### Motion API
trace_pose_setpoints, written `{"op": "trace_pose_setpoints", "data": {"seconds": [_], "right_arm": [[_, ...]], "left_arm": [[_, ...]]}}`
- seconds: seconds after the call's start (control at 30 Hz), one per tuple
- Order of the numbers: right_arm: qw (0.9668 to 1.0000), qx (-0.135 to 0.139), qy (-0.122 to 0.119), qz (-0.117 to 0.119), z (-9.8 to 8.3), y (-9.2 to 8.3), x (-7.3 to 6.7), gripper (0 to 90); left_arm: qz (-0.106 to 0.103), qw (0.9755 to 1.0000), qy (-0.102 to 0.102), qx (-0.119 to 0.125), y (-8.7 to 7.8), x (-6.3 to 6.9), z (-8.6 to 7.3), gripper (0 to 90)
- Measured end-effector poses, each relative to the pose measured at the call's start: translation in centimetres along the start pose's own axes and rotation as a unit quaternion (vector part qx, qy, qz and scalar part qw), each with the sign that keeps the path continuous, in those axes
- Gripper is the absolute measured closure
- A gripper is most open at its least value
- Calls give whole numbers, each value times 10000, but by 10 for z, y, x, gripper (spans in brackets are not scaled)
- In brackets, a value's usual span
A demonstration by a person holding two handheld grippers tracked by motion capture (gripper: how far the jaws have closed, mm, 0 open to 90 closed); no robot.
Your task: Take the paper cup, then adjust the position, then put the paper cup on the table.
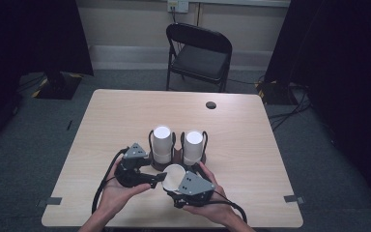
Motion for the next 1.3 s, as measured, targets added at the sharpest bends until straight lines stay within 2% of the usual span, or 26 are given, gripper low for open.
{"op": "trace_pose_setpoints", "data": {"seconds": [0.1,0.13,0.23,0.37,0.43,0.6,0.77,0.97,1.13,1.3], "right_arm": [[9999,-39,131,49,-5,0,2,230],[9998,-67,186,64,-7,0,3,230],[9995,-97,310,58,-13,-2,7,230],[9987,-135,499,30,-22,-7,12,230],[9978,-132,655,38,-25,-11,16,230],[9958,-142,906,-37,-32,-19,26,230],[9924,-108,1224,-70,-40,-29,38,230],[9864,-92,1629,-207,-54,-43,62,231],[9770,25,2107,-324,-64,-54,85,232],[9700,93,2371,-535,-73,-61,110,231]], "left_arm": [[-13,9998,-100,145,-3,-3,-1,209],[-76,9997,-153,183,-4,-2,-1,207],[108,9992,-128,362,-10,-8,-4,185],[204,9984,-164,506,-16,-16,-11,185],[207,9983,-190,517,-16,-19,-16,185],[374,9969,-194,657,-18,-24,-24,174],[696,9952,-161,672,-22,-28,-34,157],[759,9942,-215,727,-18,-35,-46,159],[827,9925,-212,870,-18,-36,-50,162],[975,9908,-92,938,-20,-34,-53,163]]}}
Point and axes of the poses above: each handheld gripper's, and its own axes: y roughly forward along the jaws, z roughly out of its top, x roughly to its right, the point moved 10 cm from there along y, roughly forward along the jaws, and after that the axes turned 10 degrees about -x, right-handed, at the moved point
